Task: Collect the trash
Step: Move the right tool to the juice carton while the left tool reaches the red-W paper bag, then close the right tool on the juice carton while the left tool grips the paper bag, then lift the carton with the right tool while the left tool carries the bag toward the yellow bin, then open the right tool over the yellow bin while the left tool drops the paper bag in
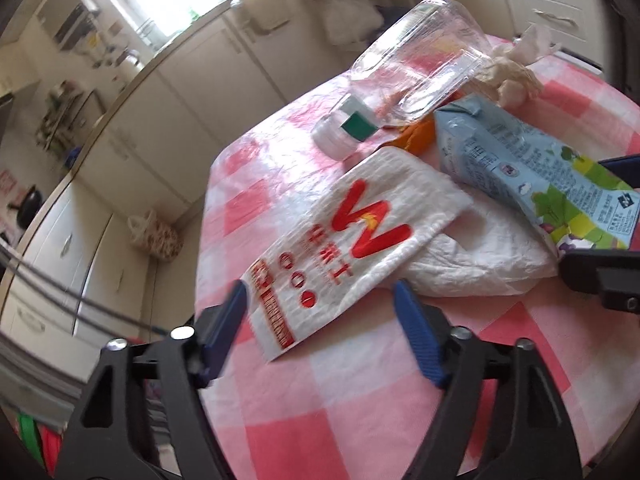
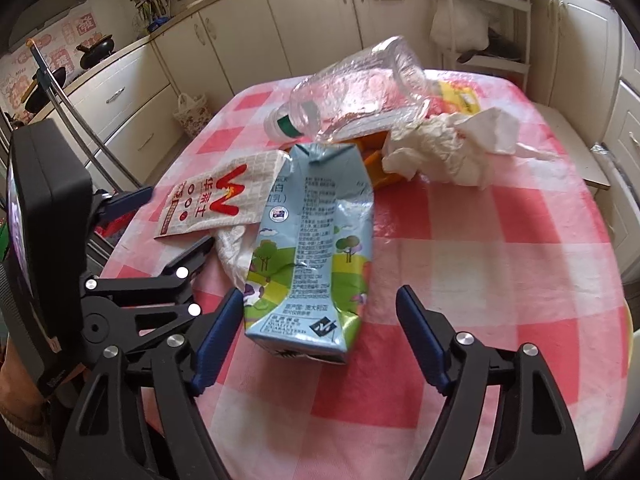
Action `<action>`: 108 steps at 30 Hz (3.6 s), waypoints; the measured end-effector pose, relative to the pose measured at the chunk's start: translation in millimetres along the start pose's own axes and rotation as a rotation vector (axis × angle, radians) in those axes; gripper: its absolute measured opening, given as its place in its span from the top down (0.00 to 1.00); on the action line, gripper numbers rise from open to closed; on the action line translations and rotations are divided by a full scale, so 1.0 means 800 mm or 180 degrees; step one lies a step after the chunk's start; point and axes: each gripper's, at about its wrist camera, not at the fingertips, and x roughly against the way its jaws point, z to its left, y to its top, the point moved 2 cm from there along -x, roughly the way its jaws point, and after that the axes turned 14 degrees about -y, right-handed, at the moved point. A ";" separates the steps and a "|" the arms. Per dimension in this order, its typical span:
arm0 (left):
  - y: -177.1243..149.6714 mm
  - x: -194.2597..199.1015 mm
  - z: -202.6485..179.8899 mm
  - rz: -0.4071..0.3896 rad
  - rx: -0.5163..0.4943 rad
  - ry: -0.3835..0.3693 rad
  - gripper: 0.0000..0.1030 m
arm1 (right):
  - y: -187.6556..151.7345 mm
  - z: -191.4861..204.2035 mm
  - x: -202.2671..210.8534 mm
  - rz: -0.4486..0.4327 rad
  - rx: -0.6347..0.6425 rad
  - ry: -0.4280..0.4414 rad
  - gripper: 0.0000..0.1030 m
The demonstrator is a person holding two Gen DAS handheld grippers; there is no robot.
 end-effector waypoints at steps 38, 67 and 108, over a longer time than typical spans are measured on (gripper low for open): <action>0.030 -0.040 0.046 0.0223 -0.0070 -0.1443 0.92 | -0.017 -0.066 0.014 0.0007 -0.0072 -0.0068 0.33; -0.020 0.141 -0.001 -0.0823 0.1174 -0.1389 0.99 | -0.037 -0.092 0.072 -0.0340 -0.0216 -0.0190 0.40; 0.153 0.162 -0.211 -0.1082 0.0524 -0.2457 0.99 | -0.035 -0.364 0.121 -0.0345 -0.1115 -0.1383 0.44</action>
